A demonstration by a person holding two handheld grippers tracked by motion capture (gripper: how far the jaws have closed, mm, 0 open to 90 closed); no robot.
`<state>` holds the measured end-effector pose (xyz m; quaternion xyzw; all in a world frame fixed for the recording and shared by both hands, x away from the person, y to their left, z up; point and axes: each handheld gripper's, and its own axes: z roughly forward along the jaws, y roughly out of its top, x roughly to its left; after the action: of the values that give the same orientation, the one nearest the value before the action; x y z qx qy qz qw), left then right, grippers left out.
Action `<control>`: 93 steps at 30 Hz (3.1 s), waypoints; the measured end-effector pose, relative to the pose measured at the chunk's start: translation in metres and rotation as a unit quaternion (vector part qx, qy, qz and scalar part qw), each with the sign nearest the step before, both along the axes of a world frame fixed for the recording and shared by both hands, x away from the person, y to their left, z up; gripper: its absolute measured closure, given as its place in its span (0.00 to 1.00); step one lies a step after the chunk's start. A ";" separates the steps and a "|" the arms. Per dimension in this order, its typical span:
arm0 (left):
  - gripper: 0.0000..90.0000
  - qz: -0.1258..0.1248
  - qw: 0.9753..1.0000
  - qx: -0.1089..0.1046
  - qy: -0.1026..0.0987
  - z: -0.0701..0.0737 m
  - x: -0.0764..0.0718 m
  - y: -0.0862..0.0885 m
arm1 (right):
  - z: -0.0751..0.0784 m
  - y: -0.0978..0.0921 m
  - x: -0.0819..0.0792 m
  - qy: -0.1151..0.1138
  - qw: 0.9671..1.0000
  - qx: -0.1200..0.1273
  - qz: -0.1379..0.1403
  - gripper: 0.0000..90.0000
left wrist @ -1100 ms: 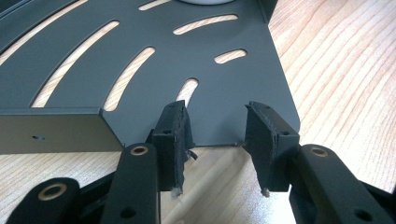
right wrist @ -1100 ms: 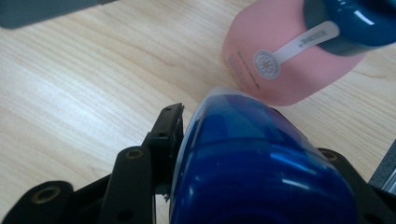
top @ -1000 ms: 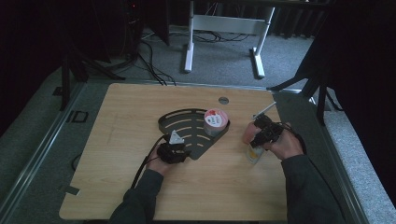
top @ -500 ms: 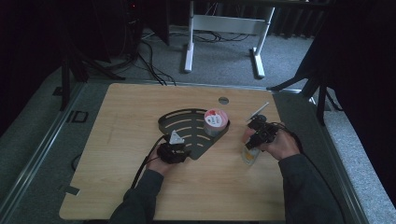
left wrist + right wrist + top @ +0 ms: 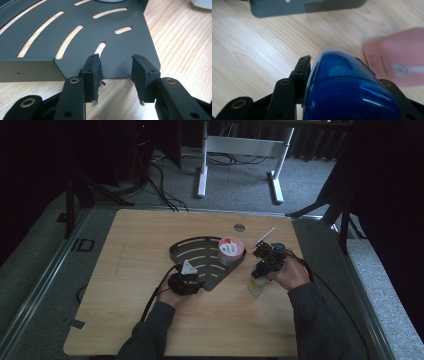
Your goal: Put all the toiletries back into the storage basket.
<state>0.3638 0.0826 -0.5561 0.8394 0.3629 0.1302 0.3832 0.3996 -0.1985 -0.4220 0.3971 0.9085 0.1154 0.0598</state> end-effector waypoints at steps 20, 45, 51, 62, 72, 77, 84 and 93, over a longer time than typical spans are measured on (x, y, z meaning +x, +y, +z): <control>0.64 0.000 1.000 0.002 -0.001 0.000 0.000 0.000 | 0.011 0.046 0.002 -0.006 0.999 0.015 0.048 0.62; 0.64 0.001 1.000 0.000 -0.003 -0.001 -0.001 0.000 | 0.019 0.090 0.020 -0.020 0.996 0.037 0.078 0.62; 0.65 0.001 1.000 -0.001 -0.003 -0.001 -0.001 0.000 | 0.017 0.099 0.030 -0.024 0.995 0.037 0.084 0.62; 0.65 0.000 1.000 -0.001 -0.003 -0.001 -0.001 0.000 | 0.012 0.108 0.051 -0.021 0.997 0.037 0.066 0.62; 0.65 -0.001 1.000 0.000 -0.004 -0.001 -0.001 0.000 | 0.018 0.120 0.063 -0.034 0.998 0.031 0.045 0.62; 0.65 -0.002 1.000 0.001 -0.004 -0.001 -0.001 0.000 | 0.021 0.126 0.071 -0.043 0.998 0.034 0.032 0.62; 0.65 -0.004 1.000 0.004 -0.004 -0.001 -0.001 0.000 | 0.020 0.131 0.085 -0.044 0.998 0.042 0.010 0.62; 0.65 -0.002 1.000 0.002 -0.004 -0.001 -0.001 0.000 | 0.013 0.133 0.103 -0.046 0.997 0.051 -0.030 0.62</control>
<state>0.3623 0.0826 -0.5567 0.8404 0.3592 0.1333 0.3833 0.5028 -0.0655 -0.4092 0.4210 0.8854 0.1781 0.0840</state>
